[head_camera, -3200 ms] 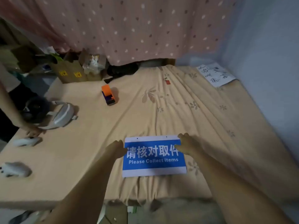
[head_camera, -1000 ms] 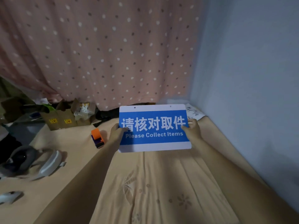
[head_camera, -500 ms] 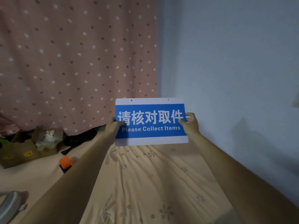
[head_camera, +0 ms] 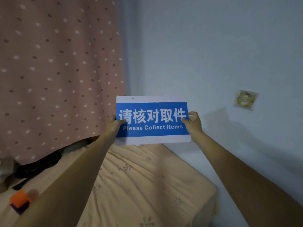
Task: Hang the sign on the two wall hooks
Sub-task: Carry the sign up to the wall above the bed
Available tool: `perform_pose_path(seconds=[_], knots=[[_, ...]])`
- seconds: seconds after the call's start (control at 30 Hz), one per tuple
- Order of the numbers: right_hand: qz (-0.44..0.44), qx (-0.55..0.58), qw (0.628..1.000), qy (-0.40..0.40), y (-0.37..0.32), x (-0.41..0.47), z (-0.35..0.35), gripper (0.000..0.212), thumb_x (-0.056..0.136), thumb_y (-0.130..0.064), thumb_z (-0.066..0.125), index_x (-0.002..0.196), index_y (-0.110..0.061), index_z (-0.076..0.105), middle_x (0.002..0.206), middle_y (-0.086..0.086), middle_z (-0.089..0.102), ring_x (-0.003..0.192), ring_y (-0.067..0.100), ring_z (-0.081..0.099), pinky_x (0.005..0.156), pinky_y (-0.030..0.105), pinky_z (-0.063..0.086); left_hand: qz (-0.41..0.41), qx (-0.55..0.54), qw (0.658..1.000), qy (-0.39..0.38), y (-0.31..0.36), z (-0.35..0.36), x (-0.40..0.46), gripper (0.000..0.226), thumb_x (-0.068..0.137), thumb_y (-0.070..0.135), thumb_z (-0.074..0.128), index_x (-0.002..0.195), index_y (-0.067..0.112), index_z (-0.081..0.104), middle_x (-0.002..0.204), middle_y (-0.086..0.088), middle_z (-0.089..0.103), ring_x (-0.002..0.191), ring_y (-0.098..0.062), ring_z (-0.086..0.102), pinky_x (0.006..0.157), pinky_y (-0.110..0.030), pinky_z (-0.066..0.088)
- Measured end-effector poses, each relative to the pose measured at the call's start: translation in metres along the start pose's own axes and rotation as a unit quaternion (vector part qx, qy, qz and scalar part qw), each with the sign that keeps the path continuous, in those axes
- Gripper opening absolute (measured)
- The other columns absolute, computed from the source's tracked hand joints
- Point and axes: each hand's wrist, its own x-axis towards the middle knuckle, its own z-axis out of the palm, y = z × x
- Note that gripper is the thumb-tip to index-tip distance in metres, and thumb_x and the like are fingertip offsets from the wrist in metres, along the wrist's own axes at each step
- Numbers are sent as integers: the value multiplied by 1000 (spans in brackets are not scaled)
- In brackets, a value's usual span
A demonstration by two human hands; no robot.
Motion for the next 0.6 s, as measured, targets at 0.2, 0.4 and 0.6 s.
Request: perform_pose_path(seconds=[0.2, 0.4, 0.6], knots=[[-7, 4, 999, 49, -18, 1, -46, 27, 89, -13, 63, 107, -16, 44, 117, 14, 62, 98, 30, 66, 79, 42, 58, 36, -1, 998, -42, 21, 41, -2, 21, 89, 10, 58, 108, 16, 53, 111, -10, 65, 94, -29, 61, 90, -46, 51], [-28, 12, 994, 102, -38, -7, -97, 26, 87, -8, 62, 105, -16, 45, 116, 15, 63, 98, 30, 66, 77, 42, 58, 45, -19, 994, -93, 36, 85, -2, 25, 87, 9, 60, 112, 11, 55, 110, -11, 67, 85, -26, 65, 80, -41, 55], [-36, 21, 989, 144, -63, -21, -145, 27, 88, -7, 62, 107, -15, 44, 112, 9, 62, 90, 25, 65, 62, 27, 54, 57, -30, 987, -148, 52, 131, -14, 24, 89, 9, 59, 112, 11, 54, 108, -9, 66, 88, -26, 65, 79, -39, 56]])
